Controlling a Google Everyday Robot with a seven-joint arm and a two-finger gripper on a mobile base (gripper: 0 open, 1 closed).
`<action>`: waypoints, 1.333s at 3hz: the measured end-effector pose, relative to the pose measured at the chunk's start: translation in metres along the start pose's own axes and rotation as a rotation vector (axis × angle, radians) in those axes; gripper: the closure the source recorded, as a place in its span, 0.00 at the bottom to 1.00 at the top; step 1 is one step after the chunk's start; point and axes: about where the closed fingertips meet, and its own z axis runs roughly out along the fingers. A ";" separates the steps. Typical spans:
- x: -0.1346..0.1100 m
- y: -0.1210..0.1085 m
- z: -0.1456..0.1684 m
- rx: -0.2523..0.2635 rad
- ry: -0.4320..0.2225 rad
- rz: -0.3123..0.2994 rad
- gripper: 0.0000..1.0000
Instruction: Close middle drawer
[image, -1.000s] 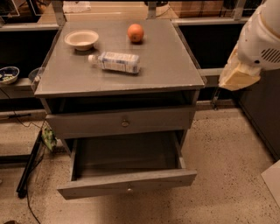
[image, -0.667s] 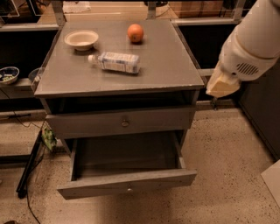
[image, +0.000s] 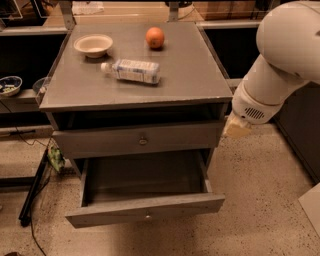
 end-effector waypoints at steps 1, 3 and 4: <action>0.000 0.000 0.000 0.000 0.000 0.000 1.00; 0.008 0.023 0.021 -0.030 0.031 0.000 1.00; 0.017 0.047 0.032 -0.038 0.046 -0.003 1.00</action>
Offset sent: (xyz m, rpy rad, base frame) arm -0.0080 0.0024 -0.0191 -0.0124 0.0343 0.0046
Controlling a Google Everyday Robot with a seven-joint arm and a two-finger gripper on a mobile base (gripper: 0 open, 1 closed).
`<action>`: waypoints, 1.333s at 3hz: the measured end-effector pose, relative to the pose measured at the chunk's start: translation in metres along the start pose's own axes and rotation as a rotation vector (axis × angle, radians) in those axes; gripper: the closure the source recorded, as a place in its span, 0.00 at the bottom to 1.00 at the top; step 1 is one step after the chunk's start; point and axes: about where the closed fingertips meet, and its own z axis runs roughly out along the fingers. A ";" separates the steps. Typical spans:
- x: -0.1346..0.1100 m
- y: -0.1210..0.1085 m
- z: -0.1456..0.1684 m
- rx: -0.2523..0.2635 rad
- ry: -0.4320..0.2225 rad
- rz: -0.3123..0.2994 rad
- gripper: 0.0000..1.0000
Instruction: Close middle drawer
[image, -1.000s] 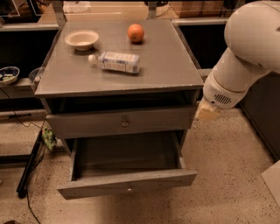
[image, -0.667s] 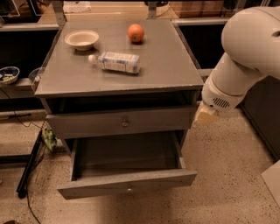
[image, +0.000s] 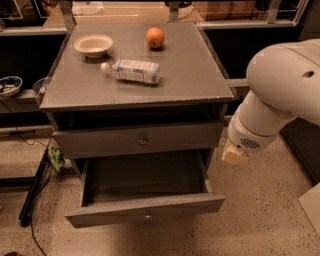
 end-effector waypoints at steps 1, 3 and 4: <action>0.011 0.022 0.016 -0.032 0.020 0.004 1.00; 0.022 0.047 0.045 -0.116 0.043 0.013 1.00; 0.019 0.066 0.073 -0.165 0.045 0.041 1.00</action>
Offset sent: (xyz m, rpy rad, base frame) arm -0.0628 0.0024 -0.0924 0.0244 0.2238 -0.0063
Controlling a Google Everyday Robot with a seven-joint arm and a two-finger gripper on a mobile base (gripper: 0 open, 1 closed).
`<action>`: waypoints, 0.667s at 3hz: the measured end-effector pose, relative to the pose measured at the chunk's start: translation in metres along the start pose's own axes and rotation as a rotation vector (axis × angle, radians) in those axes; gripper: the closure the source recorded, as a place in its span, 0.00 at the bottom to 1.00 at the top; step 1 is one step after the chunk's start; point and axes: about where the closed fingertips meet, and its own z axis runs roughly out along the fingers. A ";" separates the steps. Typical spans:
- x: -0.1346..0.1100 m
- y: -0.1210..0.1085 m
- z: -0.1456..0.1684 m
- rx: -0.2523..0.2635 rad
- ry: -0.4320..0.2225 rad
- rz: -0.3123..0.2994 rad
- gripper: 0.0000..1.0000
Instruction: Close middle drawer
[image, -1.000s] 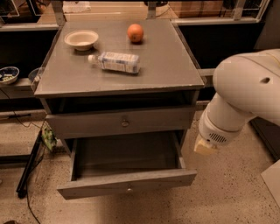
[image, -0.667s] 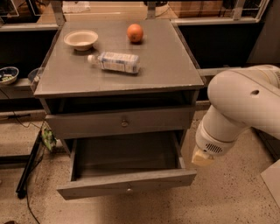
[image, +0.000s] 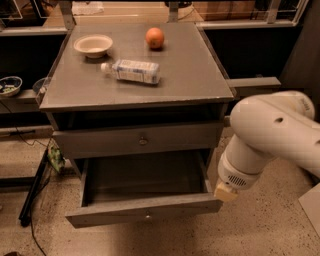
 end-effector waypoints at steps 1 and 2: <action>-0.006 0.011 0.037 -0.045 -0.011 0.055 1.00; -0.018 0.024 0.095 -0.101 -0.007 0.089 1.00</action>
Offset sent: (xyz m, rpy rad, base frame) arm -0.0105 0.0518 -0.1308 0.0674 0.1402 -0.1067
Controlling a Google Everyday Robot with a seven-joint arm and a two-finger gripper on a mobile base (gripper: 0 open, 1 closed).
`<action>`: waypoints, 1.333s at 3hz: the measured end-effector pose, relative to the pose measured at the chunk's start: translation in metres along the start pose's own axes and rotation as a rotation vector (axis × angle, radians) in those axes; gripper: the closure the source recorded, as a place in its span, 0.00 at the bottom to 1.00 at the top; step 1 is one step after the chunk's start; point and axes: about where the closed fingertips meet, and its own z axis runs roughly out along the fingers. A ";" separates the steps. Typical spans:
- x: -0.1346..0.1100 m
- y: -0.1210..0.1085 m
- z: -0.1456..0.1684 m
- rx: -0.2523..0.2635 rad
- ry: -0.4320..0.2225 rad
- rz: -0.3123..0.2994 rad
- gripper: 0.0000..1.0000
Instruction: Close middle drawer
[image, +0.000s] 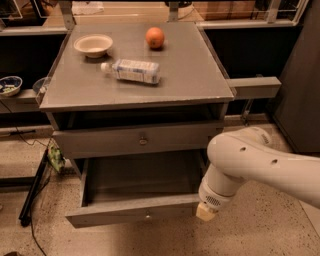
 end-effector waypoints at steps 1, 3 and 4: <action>-0.001 0.010 0.066 -0.062 0.007 0.013 1.00; 0.001 0.020 0.086 -0.098 0.012 0.034 1.00; 0.002 0.022 0.116 -0.098 -0.006 0.067 1.00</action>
Offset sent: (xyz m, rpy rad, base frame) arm -0.0171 0.0223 -0.0988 0.0333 0.0936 -0.0040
